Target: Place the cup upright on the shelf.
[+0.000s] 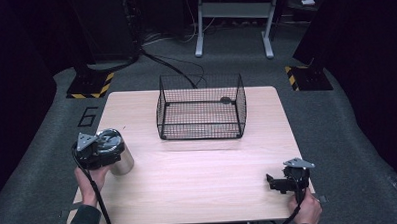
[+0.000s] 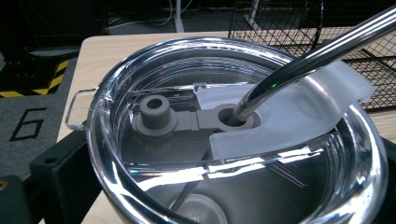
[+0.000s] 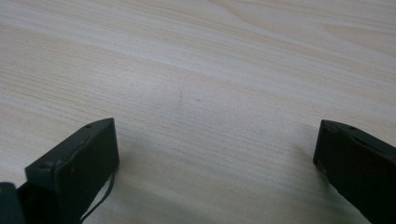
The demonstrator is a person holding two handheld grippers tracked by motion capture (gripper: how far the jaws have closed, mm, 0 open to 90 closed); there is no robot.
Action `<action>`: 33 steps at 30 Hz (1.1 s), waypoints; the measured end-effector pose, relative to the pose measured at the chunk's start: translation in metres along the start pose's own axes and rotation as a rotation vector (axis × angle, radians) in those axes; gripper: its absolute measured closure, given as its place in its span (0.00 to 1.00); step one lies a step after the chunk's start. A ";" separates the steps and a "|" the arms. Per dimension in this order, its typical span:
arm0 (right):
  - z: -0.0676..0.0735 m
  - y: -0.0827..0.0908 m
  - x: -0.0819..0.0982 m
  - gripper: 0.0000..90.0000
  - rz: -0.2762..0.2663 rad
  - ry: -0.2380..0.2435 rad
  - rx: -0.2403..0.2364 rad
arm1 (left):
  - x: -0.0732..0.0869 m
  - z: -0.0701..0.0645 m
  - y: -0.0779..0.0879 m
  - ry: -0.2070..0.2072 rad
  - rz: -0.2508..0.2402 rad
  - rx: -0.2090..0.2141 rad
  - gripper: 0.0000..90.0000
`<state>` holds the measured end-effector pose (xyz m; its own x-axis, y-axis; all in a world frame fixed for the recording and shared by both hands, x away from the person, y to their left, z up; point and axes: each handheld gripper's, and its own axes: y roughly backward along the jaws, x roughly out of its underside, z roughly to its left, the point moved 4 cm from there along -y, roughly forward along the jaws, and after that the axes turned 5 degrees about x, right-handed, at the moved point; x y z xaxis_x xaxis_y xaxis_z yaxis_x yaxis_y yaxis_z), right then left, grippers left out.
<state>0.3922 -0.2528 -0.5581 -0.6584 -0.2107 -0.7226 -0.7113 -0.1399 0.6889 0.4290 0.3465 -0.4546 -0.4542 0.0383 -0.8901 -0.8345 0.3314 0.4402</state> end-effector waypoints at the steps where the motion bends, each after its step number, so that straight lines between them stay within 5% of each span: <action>1: 0.000 0.000 0.000 0.00 0.000 0.000 0.000 | 0.000 0.000 0.000 0.000 0.000 0.000 0.02; 15: 0.000 0.000 0.000 0.00 0.000 0.000 0.000 | -0.001 -0.002 0.000 -0.037 -0.021 -0.028 0.04; 33: 0.000 0.000 0.000 0.00 0.001 0.000 0.000 | -0.011 -0.001 0.015 -0.044 -0.038 0.013 0.04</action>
<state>0.3921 -0.2528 -0.5581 -0.6589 -0.2107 -0.7221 -0.7108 -0.1397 0.6893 0.4211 0.3499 -0.4382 -0.4083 0.0667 -0.9104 -0.8465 0.3457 0.4050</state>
